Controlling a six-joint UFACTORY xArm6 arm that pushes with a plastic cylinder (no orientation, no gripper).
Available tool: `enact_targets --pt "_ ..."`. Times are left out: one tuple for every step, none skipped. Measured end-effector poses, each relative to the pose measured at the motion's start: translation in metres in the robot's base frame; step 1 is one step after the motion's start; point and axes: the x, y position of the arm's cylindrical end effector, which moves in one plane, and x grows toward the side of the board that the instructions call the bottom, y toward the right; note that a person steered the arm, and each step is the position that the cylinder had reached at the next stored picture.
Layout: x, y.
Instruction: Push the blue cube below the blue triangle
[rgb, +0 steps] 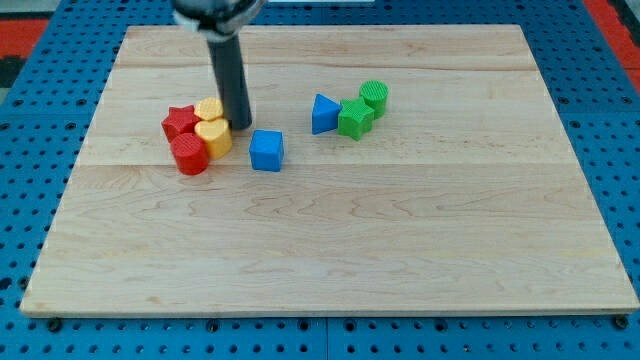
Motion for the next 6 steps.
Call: enact_targets --pt "0.028 -0.002" --pt "0.052 0.007" --pt "0.012 0.022" --pt "0.002 0.074" --pt "0.002 0.103" --pt "0.042 0.096"
